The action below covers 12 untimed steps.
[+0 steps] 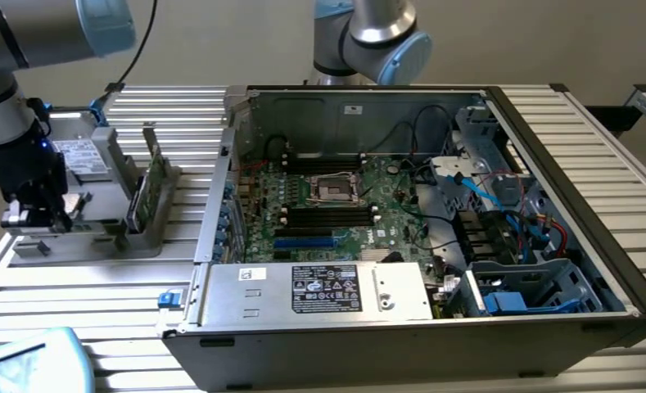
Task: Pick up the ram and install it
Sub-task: 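Pick up the ram and move it above insertion slot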
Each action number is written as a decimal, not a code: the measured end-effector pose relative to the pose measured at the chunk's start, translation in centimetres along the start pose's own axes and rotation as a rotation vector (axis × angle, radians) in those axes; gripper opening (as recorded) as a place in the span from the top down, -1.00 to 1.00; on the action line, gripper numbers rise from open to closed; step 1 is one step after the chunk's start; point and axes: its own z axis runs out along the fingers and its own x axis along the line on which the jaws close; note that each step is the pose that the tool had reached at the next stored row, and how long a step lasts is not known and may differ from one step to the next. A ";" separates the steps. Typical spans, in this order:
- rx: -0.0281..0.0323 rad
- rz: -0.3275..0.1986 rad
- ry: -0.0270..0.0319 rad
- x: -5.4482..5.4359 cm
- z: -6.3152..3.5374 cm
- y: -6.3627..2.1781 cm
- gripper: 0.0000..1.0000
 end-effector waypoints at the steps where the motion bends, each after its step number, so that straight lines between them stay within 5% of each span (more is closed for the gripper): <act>1: -0.0004 0.000 -0.0001 0.0 -0.34 -0.08 0.73; 12: -0.0091 0.000 -0.0007 -0.1 -5.18 -1.60 0.73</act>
